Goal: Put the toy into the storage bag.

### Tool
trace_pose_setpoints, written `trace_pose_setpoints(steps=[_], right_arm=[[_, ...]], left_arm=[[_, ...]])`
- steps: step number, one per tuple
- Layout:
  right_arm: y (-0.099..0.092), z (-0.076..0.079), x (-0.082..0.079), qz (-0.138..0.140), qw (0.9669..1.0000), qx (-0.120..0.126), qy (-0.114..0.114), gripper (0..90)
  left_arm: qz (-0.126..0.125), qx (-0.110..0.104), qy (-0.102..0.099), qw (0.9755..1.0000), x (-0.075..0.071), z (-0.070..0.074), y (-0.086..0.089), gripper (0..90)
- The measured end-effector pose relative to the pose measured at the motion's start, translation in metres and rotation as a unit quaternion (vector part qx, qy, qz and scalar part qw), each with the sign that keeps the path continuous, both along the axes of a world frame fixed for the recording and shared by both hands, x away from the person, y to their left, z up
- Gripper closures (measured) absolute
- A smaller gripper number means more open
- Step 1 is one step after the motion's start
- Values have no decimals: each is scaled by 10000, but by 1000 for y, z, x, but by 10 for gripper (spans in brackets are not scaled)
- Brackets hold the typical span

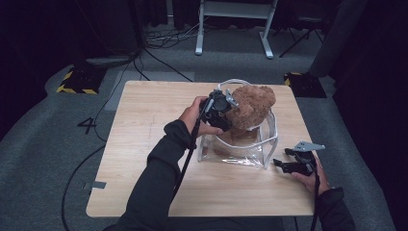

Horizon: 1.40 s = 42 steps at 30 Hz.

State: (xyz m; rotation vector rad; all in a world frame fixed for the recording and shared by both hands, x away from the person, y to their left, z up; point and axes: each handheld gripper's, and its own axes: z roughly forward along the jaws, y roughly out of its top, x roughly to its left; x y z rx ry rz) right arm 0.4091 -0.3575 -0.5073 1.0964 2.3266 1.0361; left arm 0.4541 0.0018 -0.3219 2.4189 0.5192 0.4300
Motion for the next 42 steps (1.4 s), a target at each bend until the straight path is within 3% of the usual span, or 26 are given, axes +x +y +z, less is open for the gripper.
trace_pose_setpoints(steps=[15,22,28,35,42], right_arm=[[0,0,0,-2,10000,3,6,238],[0,0,0,0,10000,2,4,238],[0,0,0,-1,10000,2,4,238],[0,0,0,-5,10000,2,1,237],[0,0,0,-3,10000,2,0,238]], left_arm=[[-53,-457,-115,9989,-9,6,15,257],[8,-551,-141,9984,-13,7,23,212],[0,-778,-182,9968,-18,8,33,181],[177,-995,-296,9944,-23,10,48,161],[124,-923,-458,9946,-28,6,61,161]])
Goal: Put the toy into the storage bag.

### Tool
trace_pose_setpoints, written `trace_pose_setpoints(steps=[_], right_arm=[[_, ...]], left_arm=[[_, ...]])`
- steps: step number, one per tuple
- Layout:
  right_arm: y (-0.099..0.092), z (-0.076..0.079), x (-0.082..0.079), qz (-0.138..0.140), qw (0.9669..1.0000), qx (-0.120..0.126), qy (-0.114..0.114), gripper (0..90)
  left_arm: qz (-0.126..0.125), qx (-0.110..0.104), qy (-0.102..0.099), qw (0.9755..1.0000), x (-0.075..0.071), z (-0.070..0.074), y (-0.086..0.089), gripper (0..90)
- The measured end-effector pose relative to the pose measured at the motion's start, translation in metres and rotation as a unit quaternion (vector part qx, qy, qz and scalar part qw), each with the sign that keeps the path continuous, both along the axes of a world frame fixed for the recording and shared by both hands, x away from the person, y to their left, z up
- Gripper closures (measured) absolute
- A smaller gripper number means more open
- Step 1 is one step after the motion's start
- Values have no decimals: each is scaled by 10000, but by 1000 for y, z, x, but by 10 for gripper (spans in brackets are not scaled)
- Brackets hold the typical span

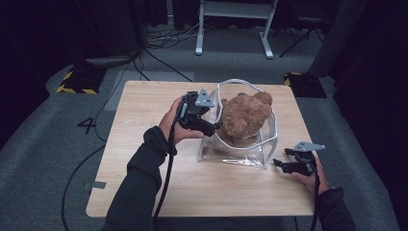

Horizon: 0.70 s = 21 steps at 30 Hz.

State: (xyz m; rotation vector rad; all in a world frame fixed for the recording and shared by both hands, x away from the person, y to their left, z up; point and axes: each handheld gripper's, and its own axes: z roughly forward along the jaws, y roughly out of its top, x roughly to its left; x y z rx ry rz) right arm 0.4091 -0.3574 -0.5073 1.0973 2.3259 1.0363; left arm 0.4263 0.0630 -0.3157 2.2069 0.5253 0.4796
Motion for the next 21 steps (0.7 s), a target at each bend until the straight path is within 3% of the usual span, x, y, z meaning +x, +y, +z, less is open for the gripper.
trace_pose_setpoints(steps=[21], right_arm=[[0,0,0,-1,10000,-2,-4,237]], left_arm=[[265,-10,-200,9994,-15,1,30,162]])
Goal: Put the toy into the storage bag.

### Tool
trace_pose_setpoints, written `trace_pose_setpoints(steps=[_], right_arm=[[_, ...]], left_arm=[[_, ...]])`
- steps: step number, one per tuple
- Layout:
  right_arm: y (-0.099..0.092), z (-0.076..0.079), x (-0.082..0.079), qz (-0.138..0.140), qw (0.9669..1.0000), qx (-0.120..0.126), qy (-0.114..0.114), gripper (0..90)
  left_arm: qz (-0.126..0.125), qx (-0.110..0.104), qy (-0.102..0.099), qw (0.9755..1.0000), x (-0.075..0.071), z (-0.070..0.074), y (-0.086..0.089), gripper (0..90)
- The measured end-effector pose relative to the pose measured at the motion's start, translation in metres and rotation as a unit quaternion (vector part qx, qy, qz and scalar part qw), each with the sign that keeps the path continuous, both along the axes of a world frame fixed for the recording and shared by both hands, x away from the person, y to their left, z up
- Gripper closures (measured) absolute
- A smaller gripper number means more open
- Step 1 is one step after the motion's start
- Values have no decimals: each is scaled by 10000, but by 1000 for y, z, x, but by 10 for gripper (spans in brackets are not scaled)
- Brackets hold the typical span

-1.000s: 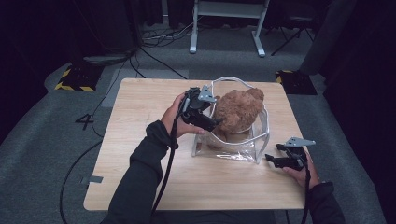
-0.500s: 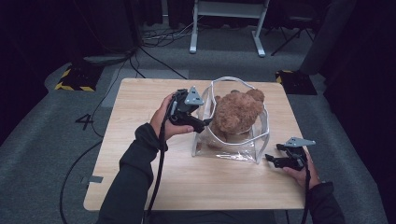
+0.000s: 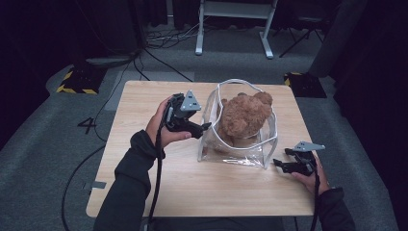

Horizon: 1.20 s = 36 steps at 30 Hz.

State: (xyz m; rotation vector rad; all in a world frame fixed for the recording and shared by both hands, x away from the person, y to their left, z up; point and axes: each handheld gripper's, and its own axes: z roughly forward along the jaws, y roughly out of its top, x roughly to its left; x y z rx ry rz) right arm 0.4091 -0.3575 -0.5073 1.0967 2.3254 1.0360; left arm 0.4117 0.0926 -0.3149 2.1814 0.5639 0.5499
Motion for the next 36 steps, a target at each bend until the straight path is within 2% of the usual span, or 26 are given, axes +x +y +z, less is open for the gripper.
trace_pose_setpoints(steps=[17,36], right_arm=[[0,0,0,0,10000,0,-1,237],[0,0,0,1,10000,0,0,237]], left_arm=[[201,244,40,9995,-6,-19,19,162],[422,675,157,9967,-10,-46,31,161]])
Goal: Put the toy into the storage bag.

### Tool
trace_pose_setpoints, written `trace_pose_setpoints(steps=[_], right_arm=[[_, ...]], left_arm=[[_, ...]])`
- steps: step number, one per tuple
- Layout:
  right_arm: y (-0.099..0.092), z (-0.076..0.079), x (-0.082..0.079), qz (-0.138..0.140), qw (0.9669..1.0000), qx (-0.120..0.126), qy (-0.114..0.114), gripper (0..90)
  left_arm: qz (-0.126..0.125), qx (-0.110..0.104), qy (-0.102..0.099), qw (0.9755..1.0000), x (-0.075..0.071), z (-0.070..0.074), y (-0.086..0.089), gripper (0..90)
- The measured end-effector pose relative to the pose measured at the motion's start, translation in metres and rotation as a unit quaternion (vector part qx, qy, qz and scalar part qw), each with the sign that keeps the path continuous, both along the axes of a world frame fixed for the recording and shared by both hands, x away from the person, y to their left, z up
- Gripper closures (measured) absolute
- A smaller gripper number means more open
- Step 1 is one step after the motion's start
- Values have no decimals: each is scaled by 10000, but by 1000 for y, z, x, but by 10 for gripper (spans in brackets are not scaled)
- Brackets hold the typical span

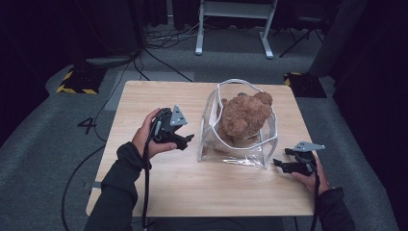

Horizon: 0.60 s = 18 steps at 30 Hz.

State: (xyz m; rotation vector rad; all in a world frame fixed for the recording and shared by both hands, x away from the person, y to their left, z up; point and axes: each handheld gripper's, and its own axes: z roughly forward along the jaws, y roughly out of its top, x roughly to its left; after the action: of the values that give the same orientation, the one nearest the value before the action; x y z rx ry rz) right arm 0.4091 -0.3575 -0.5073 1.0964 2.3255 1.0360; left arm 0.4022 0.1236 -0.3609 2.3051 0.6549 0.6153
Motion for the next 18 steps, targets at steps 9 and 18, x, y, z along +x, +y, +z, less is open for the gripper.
trace_pose_setpoints(steps=[9,18], right_arm=[[0,0,0,0,10000,-1,0,237],[0,0,0,0,10000,0,0,237]], left_arm=[[94,64,168,9998,-1,-17,8,162],[182,107,338,9992,-2,-34,17,162]])
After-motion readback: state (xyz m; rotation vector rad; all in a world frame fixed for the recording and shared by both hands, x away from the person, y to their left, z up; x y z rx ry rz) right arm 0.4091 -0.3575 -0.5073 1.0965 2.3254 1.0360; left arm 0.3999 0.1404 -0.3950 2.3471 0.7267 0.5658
